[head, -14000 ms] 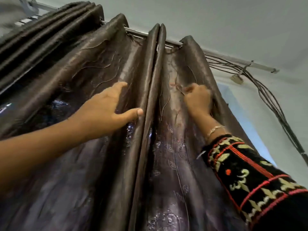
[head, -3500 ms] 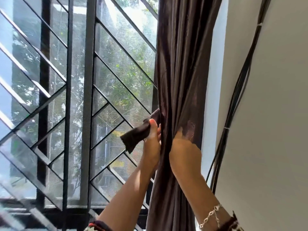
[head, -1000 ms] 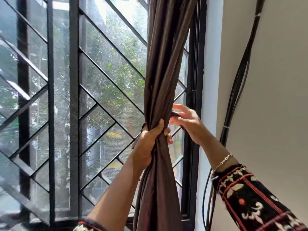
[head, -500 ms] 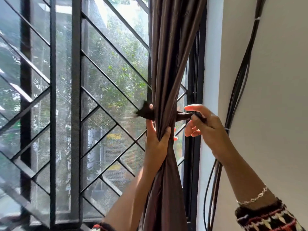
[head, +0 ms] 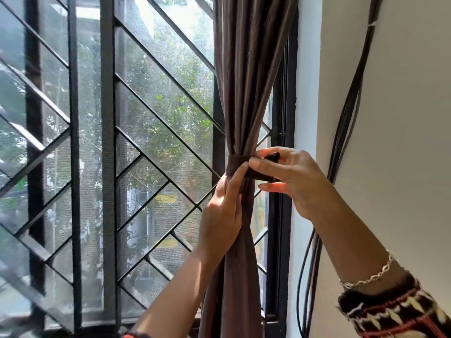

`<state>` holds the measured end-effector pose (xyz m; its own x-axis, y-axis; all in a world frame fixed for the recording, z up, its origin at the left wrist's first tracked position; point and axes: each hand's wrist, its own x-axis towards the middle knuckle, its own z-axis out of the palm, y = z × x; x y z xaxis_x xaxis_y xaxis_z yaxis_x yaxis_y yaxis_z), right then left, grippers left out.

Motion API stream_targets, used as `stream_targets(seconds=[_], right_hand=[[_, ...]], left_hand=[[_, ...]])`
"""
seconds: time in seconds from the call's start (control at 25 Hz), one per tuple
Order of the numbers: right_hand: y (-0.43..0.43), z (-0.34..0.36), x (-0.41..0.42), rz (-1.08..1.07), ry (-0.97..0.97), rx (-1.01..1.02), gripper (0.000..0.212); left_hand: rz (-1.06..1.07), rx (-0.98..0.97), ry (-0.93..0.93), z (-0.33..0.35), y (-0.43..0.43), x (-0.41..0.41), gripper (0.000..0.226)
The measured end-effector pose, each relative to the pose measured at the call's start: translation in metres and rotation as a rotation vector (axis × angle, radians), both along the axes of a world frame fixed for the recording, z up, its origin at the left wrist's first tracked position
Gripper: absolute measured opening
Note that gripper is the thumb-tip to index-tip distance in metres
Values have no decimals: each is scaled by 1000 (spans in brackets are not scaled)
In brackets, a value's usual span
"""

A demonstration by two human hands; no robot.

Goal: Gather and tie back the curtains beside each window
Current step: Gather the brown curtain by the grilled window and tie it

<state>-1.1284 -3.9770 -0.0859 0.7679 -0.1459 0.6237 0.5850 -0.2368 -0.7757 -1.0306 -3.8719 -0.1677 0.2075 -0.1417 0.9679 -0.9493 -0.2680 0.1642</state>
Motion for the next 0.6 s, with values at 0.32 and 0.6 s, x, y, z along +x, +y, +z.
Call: stream_targets(seconds=[0.32,0.6], right_hand=[[5,0,12,-357,-198,-434,38],[4,-2,13,-252,-200,-446,44]], left_hand=[[189,-51,-366,50,12,-32,35],[94,32,-263,80,15,-33,8]])
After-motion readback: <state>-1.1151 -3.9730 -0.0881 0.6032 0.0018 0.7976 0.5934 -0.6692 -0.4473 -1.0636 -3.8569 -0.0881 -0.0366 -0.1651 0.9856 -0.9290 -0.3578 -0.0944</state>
